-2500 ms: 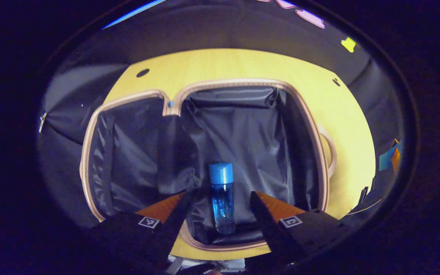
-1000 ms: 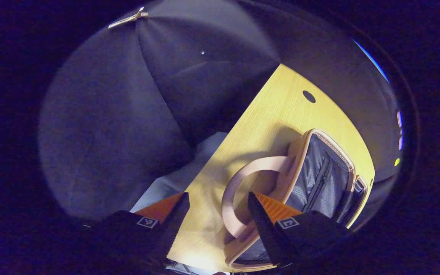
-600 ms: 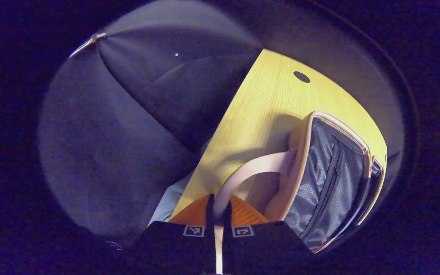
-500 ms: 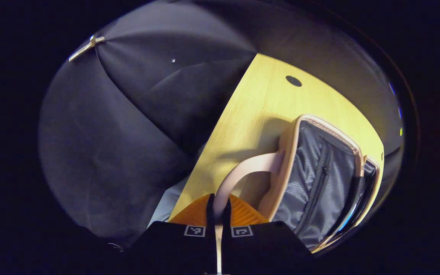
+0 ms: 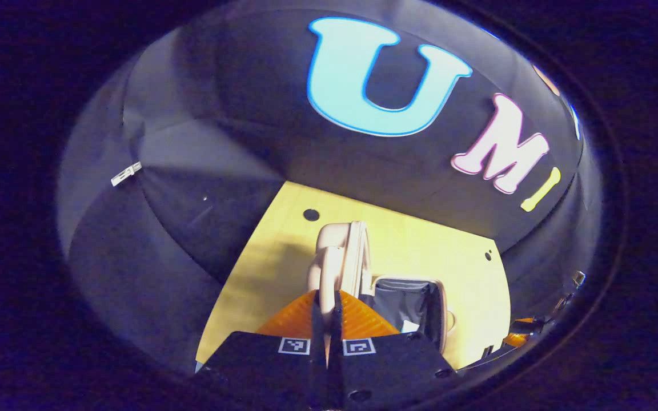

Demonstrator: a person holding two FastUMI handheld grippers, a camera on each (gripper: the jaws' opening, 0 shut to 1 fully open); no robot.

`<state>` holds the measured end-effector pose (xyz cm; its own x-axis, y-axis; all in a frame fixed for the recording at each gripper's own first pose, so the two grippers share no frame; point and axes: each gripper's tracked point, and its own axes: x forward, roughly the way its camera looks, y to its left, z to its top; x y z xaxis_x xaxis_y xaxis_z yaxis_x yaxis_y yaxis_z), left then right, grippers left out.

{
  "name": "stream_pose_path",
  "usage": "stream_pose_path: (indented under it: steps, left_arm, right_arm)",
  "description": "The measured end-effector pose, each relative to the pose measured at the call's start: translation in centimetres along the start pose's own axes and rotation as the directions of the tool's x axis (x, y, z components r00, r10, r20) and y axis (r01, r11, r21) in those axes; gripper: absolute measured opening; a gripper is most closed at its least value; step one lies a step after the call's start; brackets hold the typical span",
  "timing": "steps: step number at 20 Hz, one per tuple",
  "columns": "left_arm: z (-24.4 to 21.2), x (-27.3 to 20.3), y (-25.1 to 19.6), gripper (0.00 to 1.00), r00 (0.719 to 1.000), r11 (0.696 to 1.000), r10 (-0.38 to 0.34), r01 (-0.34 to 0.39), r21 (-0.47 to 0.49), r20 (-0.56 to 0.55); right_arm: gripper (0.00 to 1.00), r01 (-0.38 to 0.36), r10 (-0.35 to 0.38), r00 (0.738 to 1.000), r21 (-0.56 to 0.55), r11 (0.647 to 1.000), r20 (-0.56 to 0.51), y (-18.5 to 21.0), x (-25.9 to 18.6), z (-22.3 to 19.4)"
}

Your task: First open the suitcase, pack the skin care products into it, and then close the suitcase.

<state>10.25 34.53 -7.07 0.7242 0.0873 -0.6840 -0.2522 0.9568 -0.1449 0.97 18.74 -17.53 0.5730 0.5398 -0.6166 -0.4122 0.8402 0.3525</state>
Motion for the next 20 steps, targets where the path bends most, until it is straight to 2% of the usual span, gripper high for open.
stream_pose_path:
  steps: [3, 4, 5, 8, 10, 12, 14, 17, 20]
  left_arm:
    - [-0.6, -1.0, -8.6, 0.06, 0.997, 0.994, -0.071, 0.07, 0.086, 0.005]
    - [-1.7, -0.5, -13.5, 0.06, 0.994, 0.986, -0.112, 0.111, 0.127, 0.0]
    - [-2.6, 0.1, -16.5, 0.06, 0.991, 0.98, -0.136, 0.136, 0.146, -0.007]
    - [-9.7, 4.5, -27.5, 0.06, 0.968, 0.954, -0.226, 0.244, 0.176, -0.113]
    - [-15.8, 8.7, -31.5, 0.06, 0.952, 0.943, -0.218, 0.262, 0.204, -0.216]
    - [-19.2, 10.9, -33.3, 0.06, 0.941, 0.94, -0.201, 0.263, 0.217, -0.271]
    - [-22.1, 13.2, -33.6, 0.07, 0.939, 0.94, -0.154, 0.235, 0.246, -0.308]
    - [-24.0, 14.4, -33.8, 0.08, 0.924, 0.953, -0.17, 0.243, 0.181, -0.341]
    - [-25.5, 15.0, -34.7, 0.2, 0.918, 0.957, -0.193, 0.255, 0.141, -0.347]
  right_arm:
    - [0.97, 0.013, -0.013, 0.999, -0.004, 1.0, 0.034, -2.7, -3.1, 0.2]
    - [0.98, 0.02, -0.02, 0.999, -0.002, 1.0, 0.045, -3.9, -4.2, 0.1]
    - [0.98, 0.032, -0.032, 0.998, -0.001, 0.999, 0.052, -5.2, -5.3, -0.3]
    - [0.97, 0.063, -0.064, 0.996, 0.026, 0.998, 0.058, -8.5, -8.4, -2.2]
    - [0.97, 0.094, -0.096, 0.994, 0.045, 0.995, 0.048, -10.6, -9.6, -3.1]
    - [0.97, 0.127, -0.131, 0.99, 0.071, 0.989, 0.045, -12.4, -10.8, -4.0]
    - [0.97, 0.16, -0.164, 0.985, 0.088, 0.983, 0.047, -13.9, -11.9, -4.7]
    - [0.97, 0.201, -0.208, 0.977, 0.116, 0.973, 0.048, -15.5, -12.7, -5.7]
    - [0.97, 0.201, -0.21, 0.976, 0.131, 0.971, 0.053, -15.7, -13.0, -5.9]
